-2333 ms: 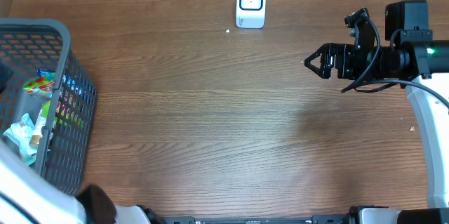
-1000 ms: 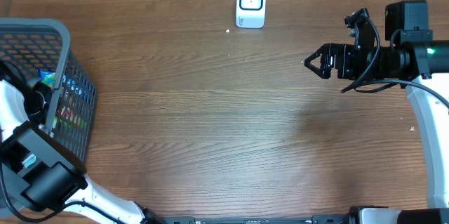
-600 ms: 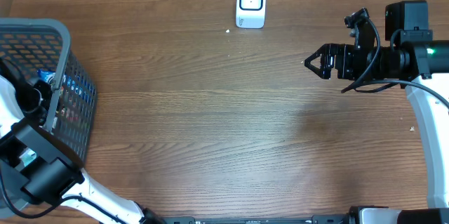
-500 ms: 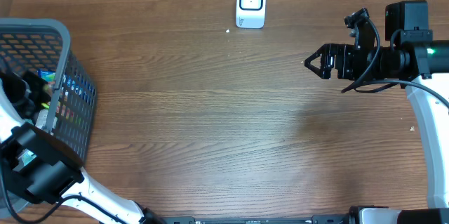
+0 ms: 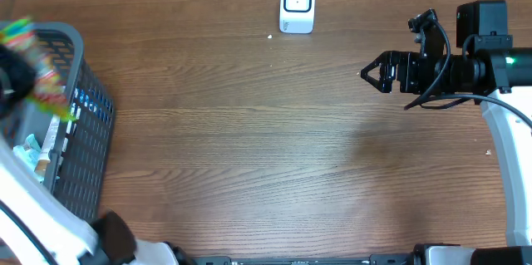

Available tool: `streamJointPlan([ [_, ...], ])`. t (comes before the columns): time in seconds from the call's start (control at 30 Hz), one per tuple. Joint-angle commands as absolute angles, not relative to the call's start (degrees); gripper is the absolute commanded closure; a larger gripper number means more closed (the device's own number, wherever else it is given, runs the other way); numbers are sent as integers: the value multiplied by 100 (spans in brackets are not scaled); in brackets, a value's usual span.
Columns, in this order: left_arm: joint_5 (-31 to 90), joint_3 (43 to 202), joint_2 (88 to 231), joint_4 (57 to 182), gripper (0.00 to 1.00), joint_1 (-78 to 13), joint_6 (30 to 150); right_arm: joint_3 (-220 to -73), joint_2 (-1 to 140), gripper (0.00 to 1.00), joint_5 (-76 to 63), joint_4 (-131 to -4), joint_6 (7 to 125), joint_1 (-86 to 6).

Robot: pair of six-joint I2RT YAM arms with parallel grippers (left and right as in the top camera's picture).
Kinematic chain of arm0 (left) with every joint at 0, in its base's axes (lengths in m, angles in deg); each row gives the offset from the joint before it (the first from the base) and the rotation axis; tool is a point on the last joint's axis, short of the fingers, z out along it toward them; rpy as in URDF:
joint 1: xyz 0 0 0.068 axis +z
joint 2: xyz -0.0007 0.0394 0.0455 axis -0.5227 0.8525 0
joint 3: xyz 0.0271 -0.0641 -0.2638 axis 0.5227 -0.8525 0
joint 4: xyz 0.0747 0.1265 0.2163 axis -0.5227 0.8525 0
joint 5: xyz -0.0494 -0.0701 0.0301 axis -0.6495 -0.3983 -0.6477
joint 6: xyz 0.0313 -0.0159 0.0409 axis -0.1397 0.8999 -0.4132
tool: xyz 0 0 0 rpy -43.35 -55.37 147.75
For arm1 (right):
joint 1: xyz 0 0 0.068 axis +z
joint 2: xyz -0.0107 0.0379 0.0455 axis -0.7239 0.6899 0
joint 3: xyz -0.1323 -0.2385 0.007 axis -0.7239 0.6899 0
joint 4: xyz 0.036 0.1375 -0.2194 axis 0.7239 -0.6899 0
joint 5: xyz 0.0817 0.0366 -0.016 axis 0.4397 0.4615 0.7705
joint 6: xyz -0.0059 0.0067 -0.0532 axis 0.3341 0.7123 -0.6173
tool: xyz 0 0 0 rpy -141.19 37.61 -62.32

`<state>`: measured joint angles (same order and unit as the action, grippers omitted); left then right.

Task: Scan the item barcode
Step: 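Carry the candy bag out and drop it on the table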

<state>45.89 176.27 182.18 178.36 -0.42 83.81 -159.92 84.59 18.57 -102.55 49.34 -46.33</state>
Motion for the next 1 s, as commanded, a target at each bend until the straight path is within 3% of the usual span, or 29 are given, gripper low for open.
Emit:
streamJointPlan([
  [0.0, 4141, 17697, 18107, 17806, 96, -1214, 7952, -16103, 8435, 0, 1870, -10220, 4953, -4606],
  [0.17, 4604, 17519, 18345, 17793, 96, -2943, 7990, -16103, 8435, 0, 1870, -10218, 4953, -4606],
  [0.33, 5739, 16761, 18985, 17764, 96, -4311, 9058, -16103, 8435, 0, 1867, -10216, 4951, -4606],
  [0.63, 6080, 14768, 20183, 16483, 96, -5470, 10046, -16103, 8435, 0, 1865, -10194, 4951, -4606],
  [0.8, 6316, 14588, 20609, 16280, 96, -5596, 10241, -16103, 8435, 0, 1865, -10194, 4951, -4606],
  [0.87, 6333, 14588, 20666, 16300, 86, -5594, 10169, -16103, 8435, 0, 1865, -10177, 4951, -4606],
  [0.93, 6333, 14588, 20668, 16306, 63, -5585, 10068, -16103, 8435, 0, 1865, -10166, 4951, -4606],
  [0.97, 6325, 14588, 20668, 16306, 45, -5585, 9963, -16103, 8435, 0, 1865, -10166, 4951, -4606],
])
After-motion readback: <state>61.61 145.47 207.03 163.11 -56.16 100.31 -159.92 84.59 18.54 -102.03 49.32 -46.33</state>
